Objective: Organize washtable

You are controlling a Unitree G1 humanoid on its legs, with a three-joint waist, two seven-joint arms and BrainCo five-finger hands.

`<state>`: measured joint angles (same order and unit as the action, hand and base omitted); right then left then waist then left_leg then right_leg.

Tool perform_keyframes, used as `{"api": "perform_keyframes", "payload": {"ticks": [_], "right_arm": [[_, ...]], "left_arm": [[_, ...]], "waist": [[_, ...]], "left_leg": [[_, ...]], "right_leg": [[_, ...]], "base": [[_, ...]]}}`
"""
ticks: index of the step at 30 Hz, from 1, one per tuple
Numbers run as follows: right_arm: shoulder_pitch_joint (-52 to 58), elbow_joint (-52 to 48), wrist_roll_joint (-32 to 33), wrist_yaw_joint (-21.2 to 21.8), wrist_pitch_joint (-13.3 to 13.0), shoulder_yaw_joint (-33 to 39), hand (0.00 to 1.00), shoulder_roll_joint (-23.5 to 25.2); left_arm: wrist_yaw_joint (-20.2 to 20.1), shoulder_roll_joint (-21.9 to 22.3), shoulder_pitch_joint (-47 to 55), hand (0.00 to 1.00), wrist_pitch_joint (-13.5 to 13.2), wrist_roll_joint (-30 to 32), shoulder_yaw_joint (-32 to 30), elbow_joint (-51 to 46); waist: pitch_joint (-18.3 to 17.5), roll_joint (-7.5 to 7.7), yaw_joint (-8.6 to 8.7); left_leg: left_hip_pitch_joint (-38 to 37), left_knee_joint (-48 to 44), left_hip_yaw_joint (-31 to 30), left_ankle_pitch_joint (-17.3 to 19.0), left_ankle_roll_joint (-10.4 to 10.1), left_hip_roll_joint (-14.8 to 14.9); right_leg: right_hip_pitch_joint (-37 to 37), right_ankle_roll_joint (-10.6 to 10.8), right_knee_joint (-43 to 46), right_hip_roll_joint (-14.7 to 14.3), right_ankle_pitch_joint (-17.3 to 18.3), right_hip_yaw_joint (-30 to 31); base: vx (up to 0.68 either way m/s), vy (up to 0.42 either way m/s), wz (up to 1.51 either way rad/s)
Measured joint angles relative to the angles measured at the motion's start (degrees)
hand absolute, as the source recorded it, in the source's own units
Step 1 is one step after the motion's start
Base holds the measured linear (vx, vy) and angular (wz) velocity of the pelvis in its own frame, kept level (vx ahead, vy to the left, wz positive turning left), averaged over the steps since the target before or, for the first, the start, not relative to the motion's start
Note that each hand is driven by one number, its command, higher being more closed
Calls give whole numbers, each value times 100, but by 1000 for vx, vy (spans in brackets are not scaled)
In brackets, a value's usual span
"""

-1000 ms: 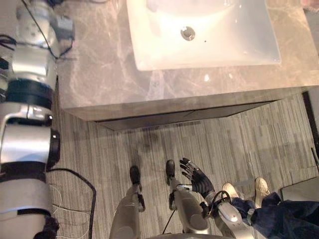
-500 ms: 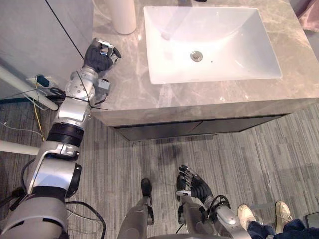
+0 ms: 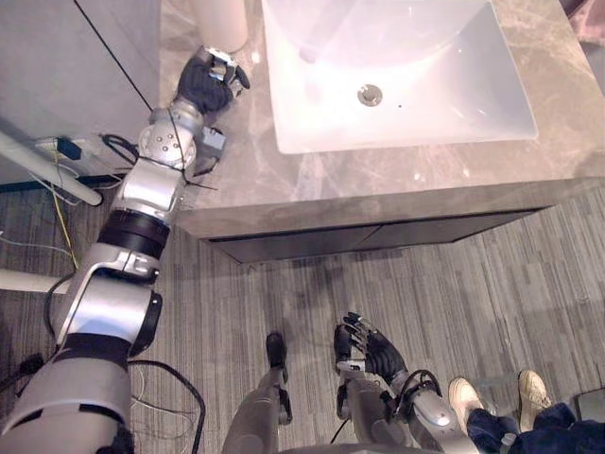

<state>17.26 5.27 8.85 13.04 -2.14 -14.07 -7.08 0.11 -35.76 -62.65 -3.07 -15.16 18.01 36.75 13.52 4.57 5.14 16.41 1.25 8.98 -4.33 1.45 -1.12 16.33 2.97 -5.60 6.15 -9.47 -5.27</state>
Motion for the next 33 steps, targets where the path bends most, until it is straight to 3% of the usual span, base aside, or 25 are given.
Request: {"api": "perform_keyframes", "payload": {"ticks": [10,21,33], "right_arm": [[5,-24,0,-93,-26,84,0,58],[1,-289,5,-175,-179,199,0,112],[4,-394,8,-182,-215,232,0,97]], "left_arm": [[15,-279,-713,100,-2,-65,60,468],[2,-854,-1611,100,-111,-68,234,886],[-2,-1048,-1856,100,-269,-111,228,885]], "waist": [[31,59,69],[397,345,109],[565,416,114]], "left_leg": [[272,-22,236,-3,8,19],[482,-30,261,-2,10,14],[625,-91,265,12,15,23]], "right_leg": [[376,0,-4,-12,-113,243],[597,3,-1,-10,-137,281],[718,-3,-1,-11,-137,330]], "base": [[9,9,-12],[20,12,-1],[0,0,0]]}}
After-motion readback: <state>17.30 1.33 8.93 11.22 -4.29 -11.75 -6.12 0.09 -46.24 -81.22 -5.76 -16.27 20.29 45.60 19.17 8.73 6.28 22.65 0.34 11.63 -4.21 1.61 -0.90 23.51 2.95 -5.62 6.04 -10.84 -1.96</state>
